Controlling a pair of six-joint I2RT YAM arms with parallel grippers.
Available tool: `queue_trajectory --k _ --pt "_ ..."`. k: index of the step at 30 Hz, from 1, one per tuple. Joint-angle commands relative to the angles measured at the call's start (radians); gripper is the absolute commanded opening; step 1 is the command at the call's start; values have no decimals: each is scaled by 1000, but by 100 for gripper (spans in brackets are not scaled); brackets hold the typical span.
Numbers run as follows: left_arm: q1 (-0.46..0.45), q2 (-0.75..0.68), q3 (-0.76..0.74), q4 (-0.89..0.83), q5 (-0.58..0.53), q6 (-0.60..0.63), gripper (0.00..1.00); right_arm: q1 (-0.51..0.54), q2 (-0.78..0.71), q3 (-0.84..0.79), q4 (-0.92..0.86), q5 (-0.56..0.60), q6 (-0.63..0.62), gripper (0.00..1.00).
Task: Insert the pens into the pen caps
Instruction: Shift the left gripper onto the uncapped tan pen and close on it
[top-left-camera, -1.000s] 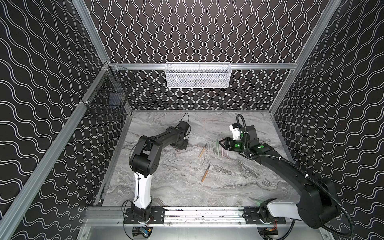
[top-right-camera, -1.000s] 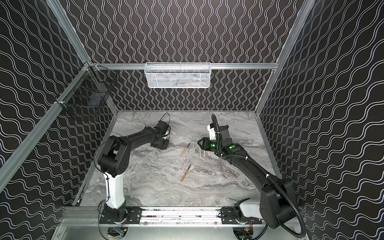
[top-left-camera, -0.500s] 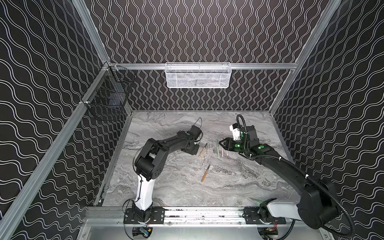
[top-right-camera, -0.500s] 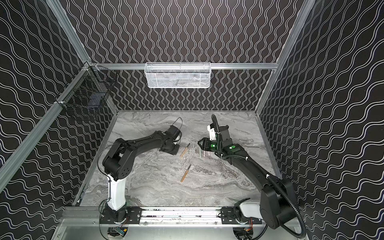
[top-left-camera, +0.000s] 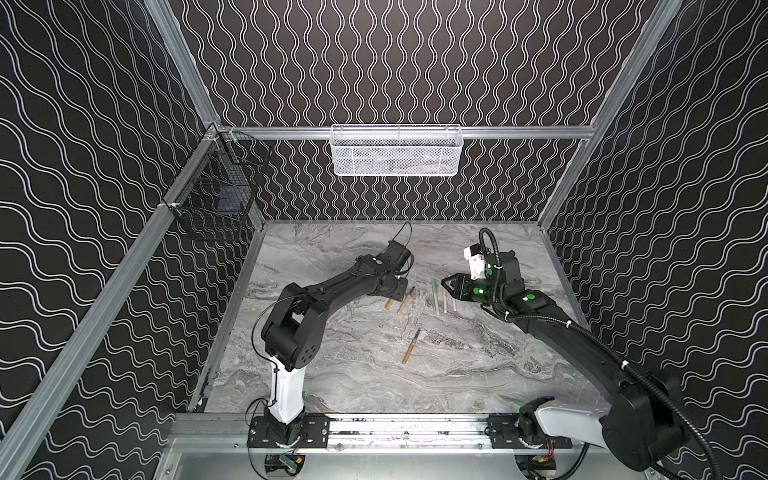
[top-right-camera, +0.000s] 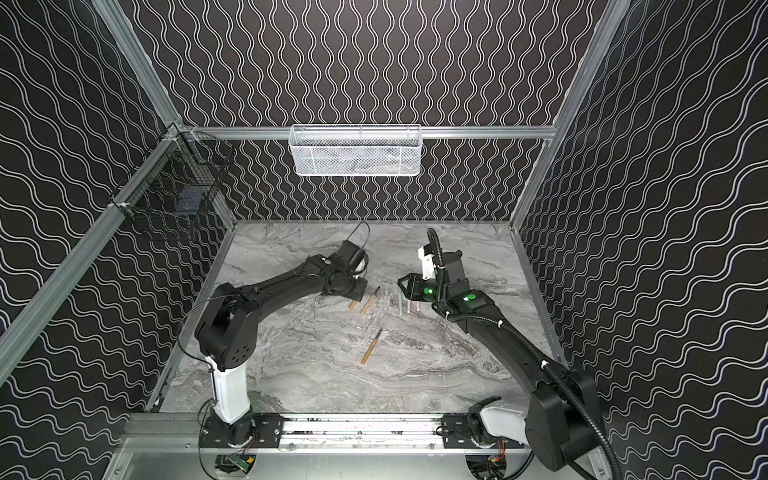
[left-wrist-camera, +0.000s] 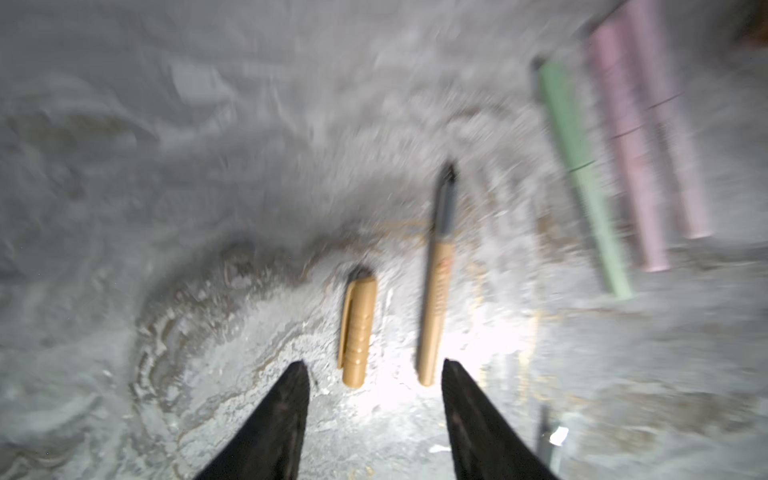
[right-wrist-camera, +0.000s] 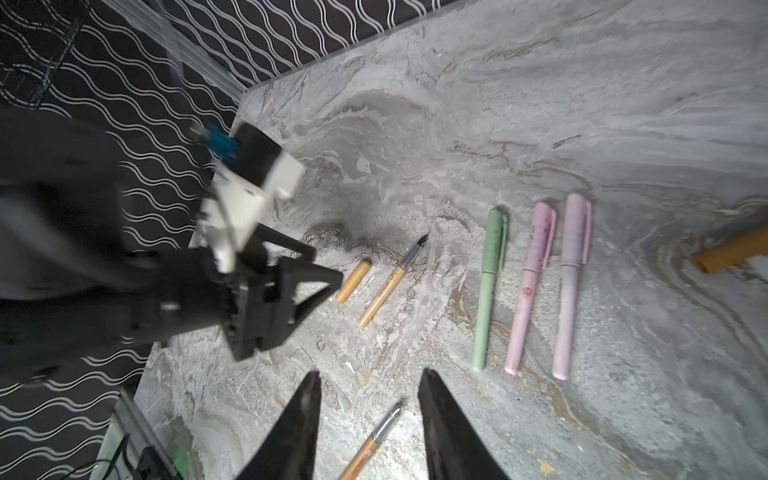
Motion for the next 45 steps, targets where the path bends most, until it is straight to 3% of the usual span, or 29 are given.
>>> queue_trajectory --k 1,7,17,23,27,30,38,45 --pt "-21 14 54 -45 46 72 49 -2 -27 -17 29 72 6 41" --pt "-55 105 131 -130 24 151 41 -13 -81 -46 57 128 27 37" --pt "-92 201 157 -142 9 169 40 -15 -82 -44 59 109 26 36" --pt "-99 213 118 -124 -89 142 39 -15 -80 -45 59 106 26 36" --pt "-99 216 94 -116 -74 142 37 -15 -76 -48 67 104 26 36" --pt "-102 217 77 -107 -68 134 32 -15 -76 -49 66 105 26 36" --pt "-105 211 49 -87 -24 123 7 -15 -96 -51 66 117 30 36" --pt "-107 108 -10 -4 4 92 0 -15 -126 -56 66 136 40 36"
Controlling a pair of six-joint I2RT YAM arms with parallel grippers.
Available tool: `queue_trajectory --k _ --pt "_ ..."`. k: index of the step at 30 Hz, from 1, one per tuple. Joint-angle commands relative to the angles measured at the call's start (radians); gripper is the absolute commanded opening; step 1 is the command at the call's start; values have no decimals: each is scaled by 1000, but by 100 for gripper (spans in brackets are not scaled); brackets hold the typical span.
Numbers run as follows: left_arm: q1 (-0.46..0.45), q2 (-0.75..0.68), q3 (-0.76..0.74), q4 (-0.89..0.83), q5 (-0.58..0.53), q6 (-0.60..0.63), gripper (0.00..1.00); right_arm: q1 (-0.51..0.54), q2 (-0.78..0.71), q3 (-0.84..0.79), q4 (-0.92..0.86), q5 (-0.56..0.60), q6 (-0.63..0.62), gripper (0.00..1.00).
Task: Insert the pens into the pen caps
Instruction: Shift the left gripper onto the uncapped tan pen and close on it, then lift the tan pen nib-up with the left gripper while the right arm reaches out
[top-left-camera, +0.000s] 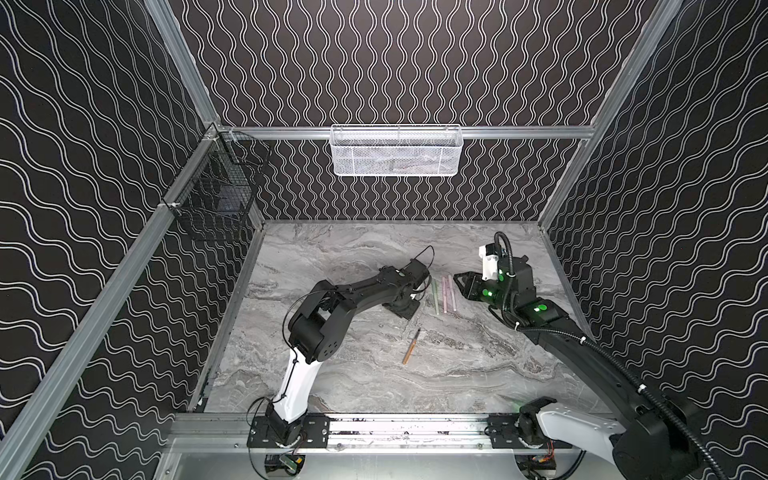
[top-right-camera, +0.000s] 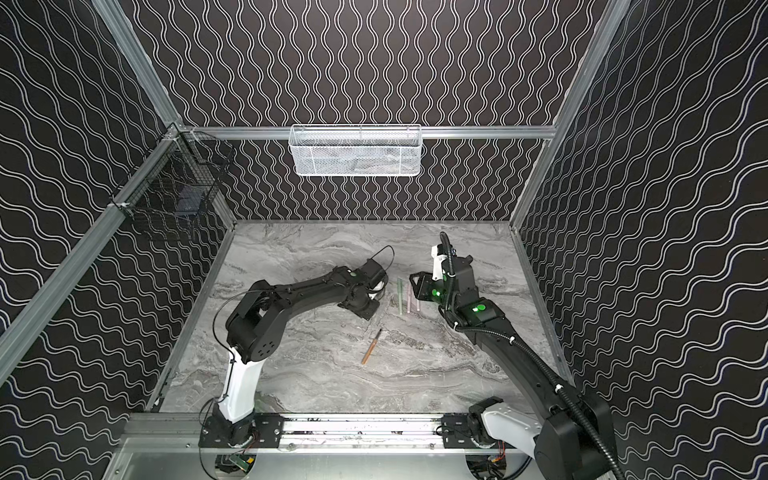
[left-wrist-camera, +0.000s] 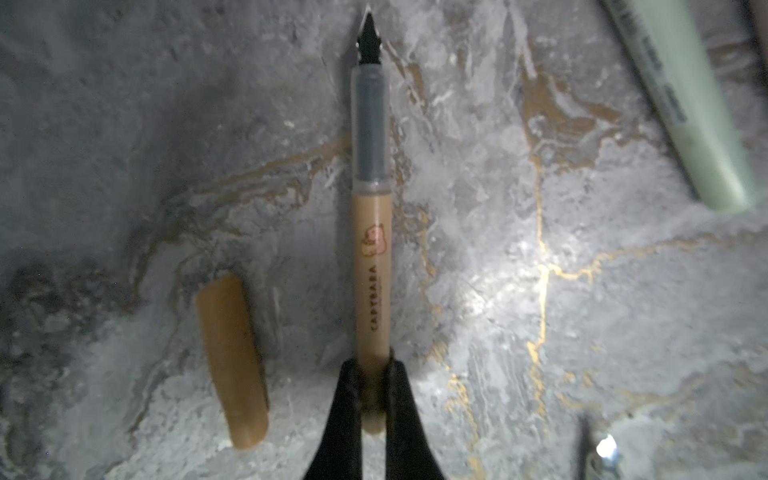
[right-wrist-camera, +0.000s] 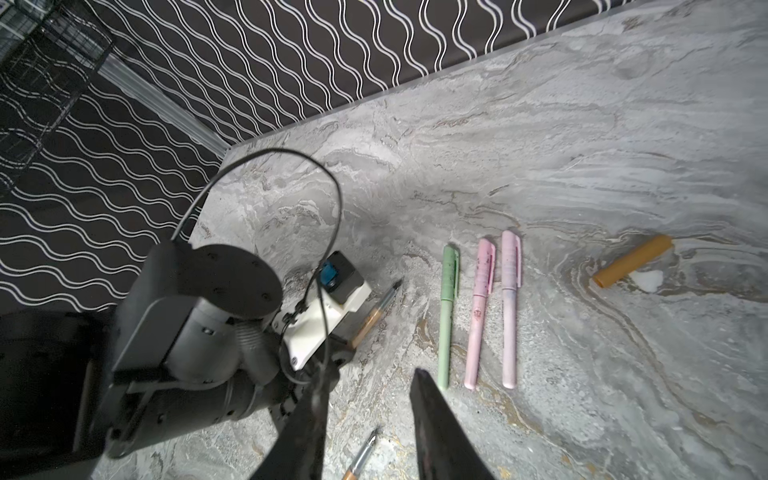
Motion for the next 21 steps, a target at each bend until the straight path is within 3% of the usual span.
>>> queue_trajectory --k 1,7,15,21 --pt "-1 -71 -36 93 41 -34 0 1 -13 -5 28 12 21 36" --pt "-1 -249 -194 264 126 -94 0 0 -24 -8 39 -32 31 37" --pt "-2 -678 -682 807 268 -251 0 9 0 6 105 -324 19 47" --pt "-1 -849 -869 981 337 -325 0 135 64 83 123 -360 1 54"
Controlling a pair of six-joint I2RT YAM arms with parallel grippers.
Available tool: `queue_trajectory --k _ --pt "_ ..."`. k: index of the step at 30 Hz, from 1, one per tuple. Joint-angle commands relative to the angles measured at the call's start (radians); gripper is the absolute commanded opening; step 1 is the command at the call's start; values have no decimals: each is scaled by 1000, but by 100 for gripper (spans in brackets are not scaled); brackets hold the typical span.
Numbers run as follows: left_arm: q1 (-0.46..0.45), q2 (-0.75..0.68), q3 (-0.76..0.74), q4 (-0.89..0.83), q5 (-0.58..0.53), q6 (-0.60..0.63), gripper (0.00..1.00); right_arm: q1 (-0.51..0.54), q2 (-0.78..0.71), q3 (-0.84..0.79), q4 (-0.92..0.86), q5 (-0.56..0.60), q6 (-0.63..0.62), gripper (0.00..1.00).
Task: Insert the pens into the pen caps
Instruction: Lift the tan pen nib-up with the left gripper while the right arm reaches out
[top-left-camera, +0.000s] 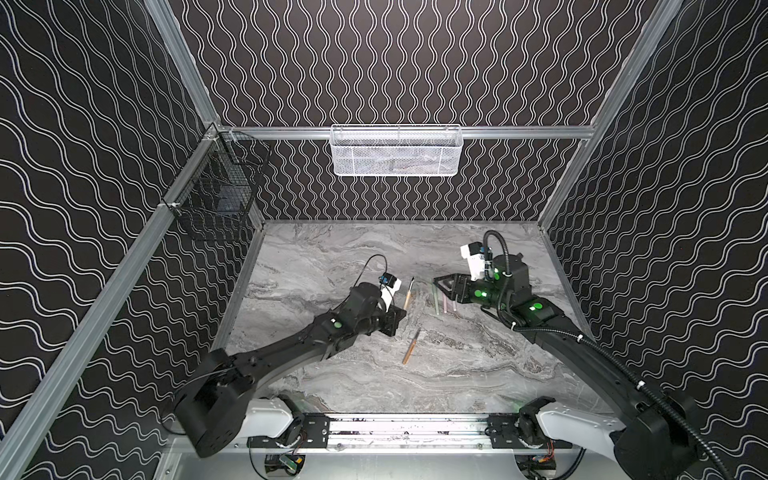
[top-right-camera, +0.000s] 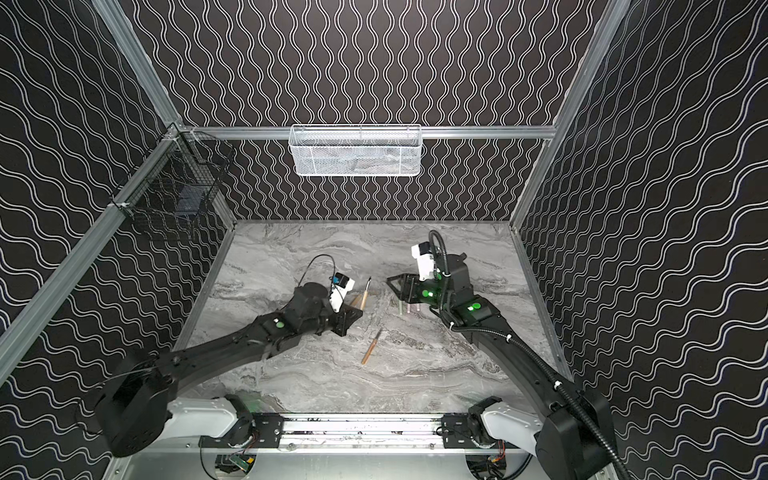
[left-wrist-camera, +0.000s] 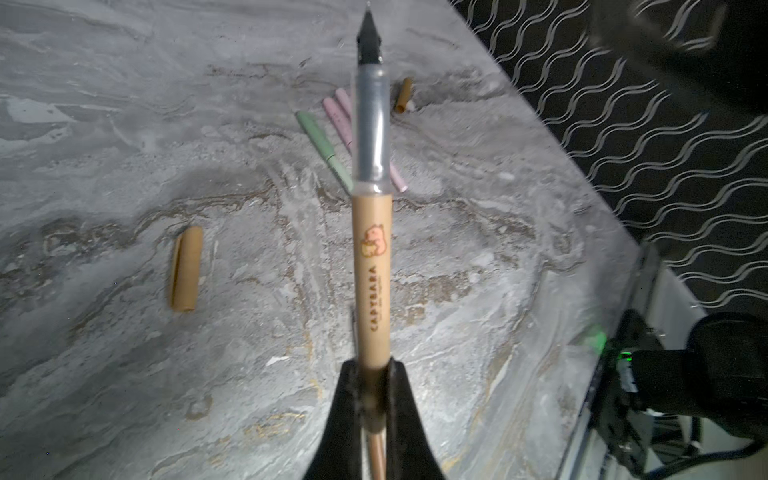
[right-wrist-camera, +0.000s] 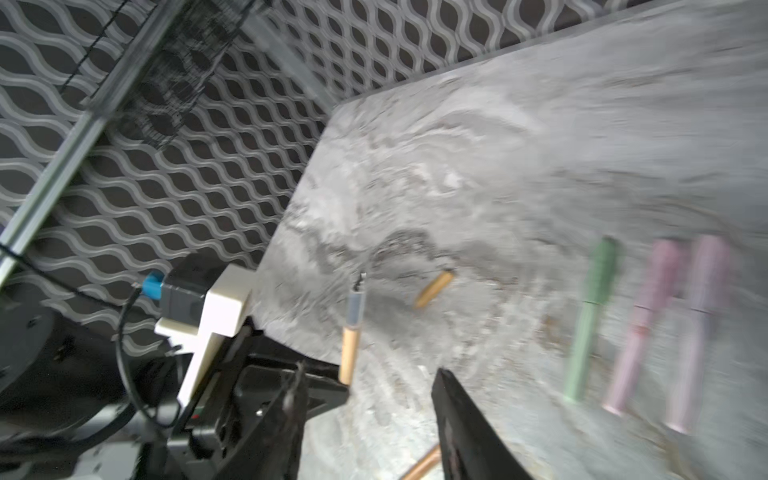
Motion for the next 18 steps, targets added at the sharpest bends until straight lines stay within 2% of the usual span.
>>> queue_trajectory --k 1,8,14,18 --pt "-1 -55 -49 192 58 -61 0 58 33 44 59 -55 -11 55" --pt "0 -146 -51 129 51 -32 0 109 94 74 87 -38 44 53" --pt "0 -144 -49 138 84 -35 0 136 136 95 97 -67 65 41" --pt "0 -139 -50 149 116 -34 0 137 145 94 113 -60 82 25"
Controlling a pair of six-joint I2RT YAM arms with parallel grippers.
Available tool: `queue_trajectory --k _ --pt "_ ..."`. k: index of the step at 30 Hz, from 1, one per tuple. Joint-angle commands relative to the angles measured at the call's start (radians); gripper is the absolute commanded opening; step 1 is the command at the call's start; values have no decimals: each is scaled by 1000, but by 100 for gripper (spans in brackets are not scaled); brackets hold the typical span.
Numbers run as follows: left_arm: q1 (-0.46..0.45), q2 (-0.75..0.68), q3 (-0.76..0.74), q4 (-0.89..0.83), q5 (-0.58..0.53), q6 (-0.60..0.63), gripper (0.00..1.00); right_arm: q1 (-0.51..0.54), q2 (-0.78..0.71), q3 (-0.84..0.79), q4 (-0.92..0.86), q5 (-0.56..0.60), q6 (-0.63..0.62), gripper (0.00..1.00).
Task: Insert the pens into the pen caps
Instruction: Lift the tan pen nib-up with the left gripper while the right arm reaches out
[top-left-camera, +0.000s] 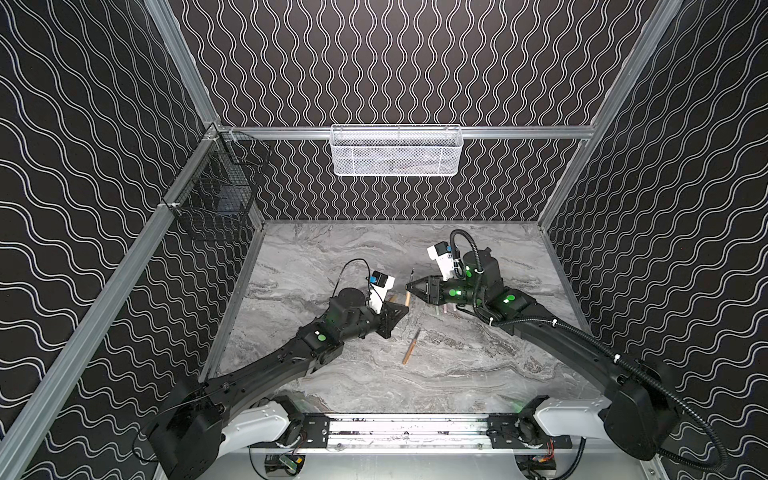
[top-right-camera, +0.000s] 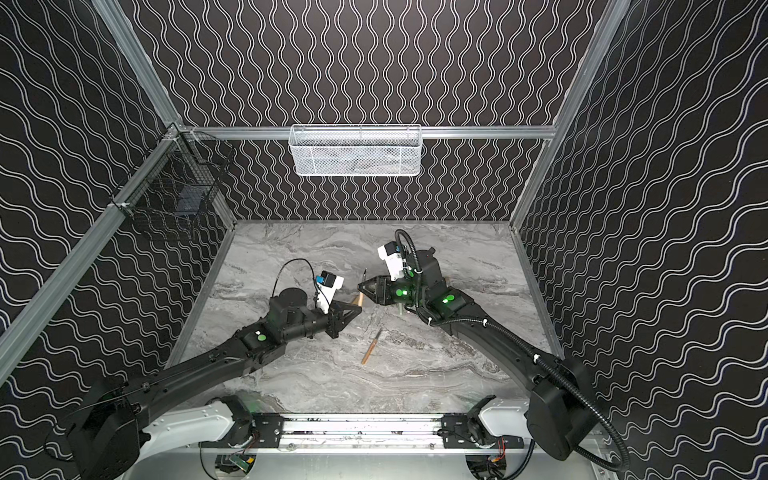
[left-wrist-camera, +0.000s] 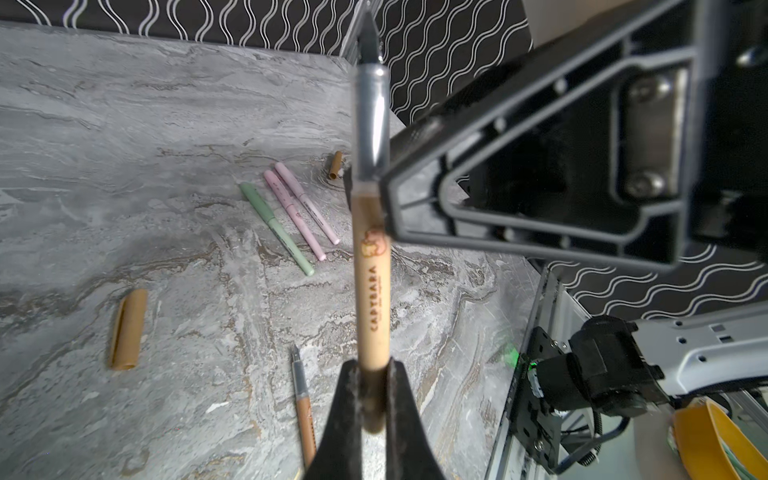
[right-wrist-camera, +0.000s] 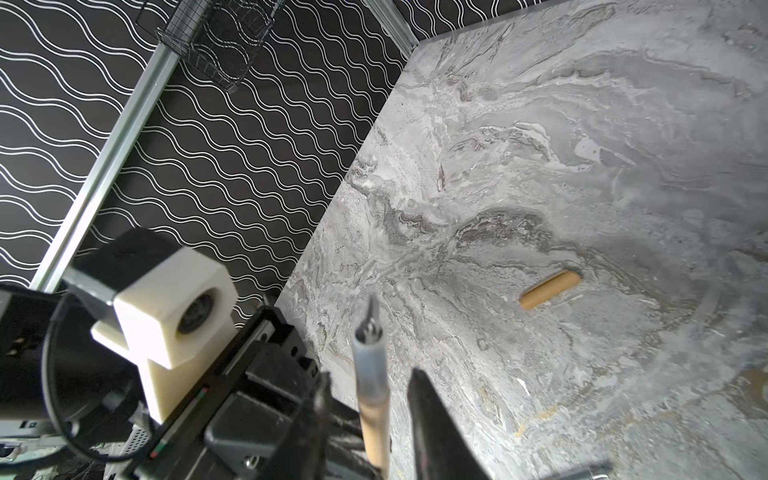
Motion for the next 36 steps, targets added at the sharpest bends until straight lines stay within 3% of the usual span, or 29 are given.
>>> queue_trajectory --k 1,8,9,11,12,14,20,30,32,34,36 --pt "0 2 2 47 42 2 0 3 12 14 41 -6 21 22" --pt "0 -12 5 44 67 17 0 3 16 14 41 -1 18 3" --pt "0 -11 6 49 75 14 9 4 13 12 46 3 22 2" --pt "0 -9 3 58 73 8 38 4 6 4 56 0 30 0" --pt "0 -7 -2 67 72 2 47 4 3 -1 62 -4 33 0" --pt "0 -2 -5 69 60 -1 49 6 -2 -6 63 -6 35 0" --pt "0 17 -1 83 66 -5 38 12 -4 -14 75 -27 41 0" --pt "0 12 3 77 40 -14 0 31 11 2 58 -50 27 0" --pt "0 4 -1 70 23 -19 0 32 9 7 55 -53 23 7" --pt "0 -6 0 48 -15 -33 0 32 2 14 48 -47 24 23" --pt "0 -30 -10 24 -70 -45 0 32 -13 15 39 -40 21 28"
